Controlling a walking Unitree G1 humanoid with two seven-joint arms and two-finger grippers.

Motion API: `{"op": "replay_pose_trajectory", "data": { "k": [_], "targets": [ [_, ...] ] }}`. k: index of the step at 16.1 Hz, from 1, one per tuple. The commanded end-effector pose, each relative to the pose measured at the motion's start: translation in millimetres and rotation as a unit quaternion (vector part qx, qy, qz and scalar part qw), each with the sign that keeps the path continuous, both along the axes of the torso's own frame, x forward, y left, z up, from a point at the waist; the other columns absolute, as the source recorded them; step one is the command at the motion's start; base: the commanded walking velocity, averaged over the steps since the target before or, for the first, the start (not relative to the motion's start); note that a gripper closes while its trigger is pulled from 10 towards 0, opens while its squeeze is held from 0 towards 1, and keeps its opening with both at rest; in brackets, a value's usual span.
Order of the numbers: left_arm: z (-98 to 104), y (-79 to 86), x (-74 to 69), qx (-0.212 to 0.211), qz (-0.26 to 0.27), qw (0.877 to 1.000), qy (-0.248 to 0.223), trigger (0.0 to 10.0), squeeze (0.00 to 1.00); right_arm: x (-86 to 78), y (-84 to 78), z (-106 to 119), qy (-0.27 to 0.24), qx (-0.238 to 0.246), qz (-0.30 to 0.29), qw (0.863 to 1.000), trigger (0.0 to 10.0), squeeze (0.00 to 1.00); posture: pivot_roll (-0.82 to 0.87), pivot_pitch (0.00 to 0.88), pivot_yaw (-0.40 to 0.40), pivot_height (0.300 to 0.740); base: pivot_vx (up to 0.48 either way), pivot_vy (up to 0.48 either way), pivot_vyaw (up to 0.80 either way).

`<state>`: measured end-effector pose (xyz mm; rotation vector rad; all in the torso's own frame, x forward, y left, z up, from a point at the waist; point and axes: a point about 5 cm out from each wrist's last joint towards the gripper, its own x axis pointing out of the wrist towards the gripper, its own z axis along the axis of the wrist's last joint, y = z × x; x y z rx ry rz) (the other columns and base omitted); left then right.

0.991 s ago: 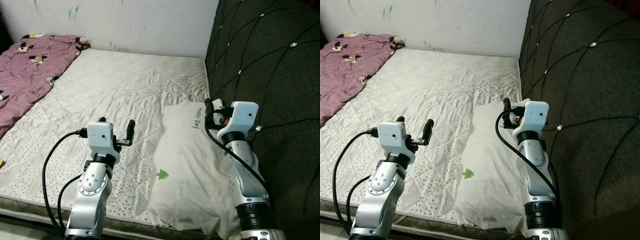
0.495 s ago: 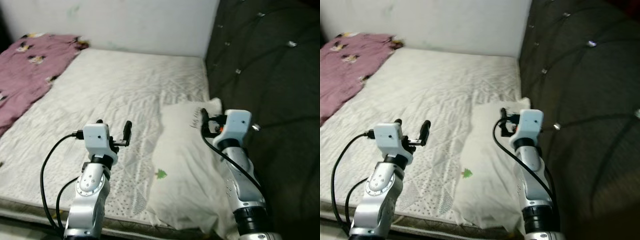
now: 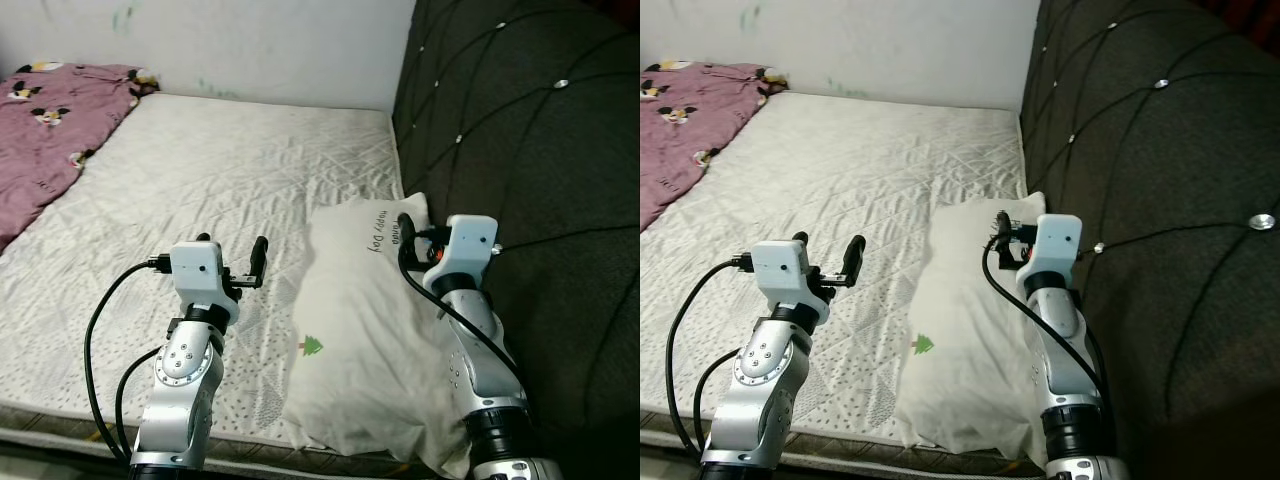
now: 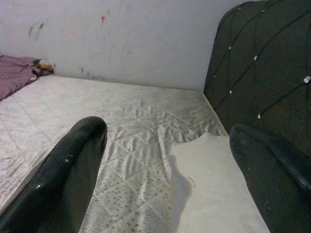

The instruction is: Clean up the room

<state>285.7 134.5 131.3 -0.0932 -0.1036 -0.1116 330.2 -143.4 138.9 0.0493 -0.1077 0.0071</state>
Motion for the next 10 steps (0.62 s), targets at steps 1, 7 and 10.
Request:
{"op": "replay_pose_trajectory", "data": {
  "k": [1, 7, 10],
  "targets": [
    [0.0, 0.1, 1.4, 0.0, -0.002, 1.0, 0.0, 10.0, 0.0, 1.8, 4.5, 3.9, -0.008, -0.004, 0.01, 1.0, 10.0, 0.0, -0.02, 0.0, -0.013, 0.74, 0.0, 0.292, 0.0],
    [1.1, 0.2, 3.9, 0.003, 0.001, 1.0, -0.001, 10.0, 0.0, 2.0, 8.3, 3.4, -0.008, -0.005, 0.015, 1.0, 10.0, 0.0, -0.02, 0.0, -0.014, 0.74, 0.0, 0.334, 0.0],
    [1.1, -0.4, 4.9, 0.003, 0.0, 1.0, -0.001, 10.0, 0.0, 3.1, 7.8, 3.6, -0.007, -0.005, 0.014, 1.0, 10.0, 0.0, -0.02, 0.0, -0.014, 0.74, 0.0, 0.352, 0.0]
  ]
}}
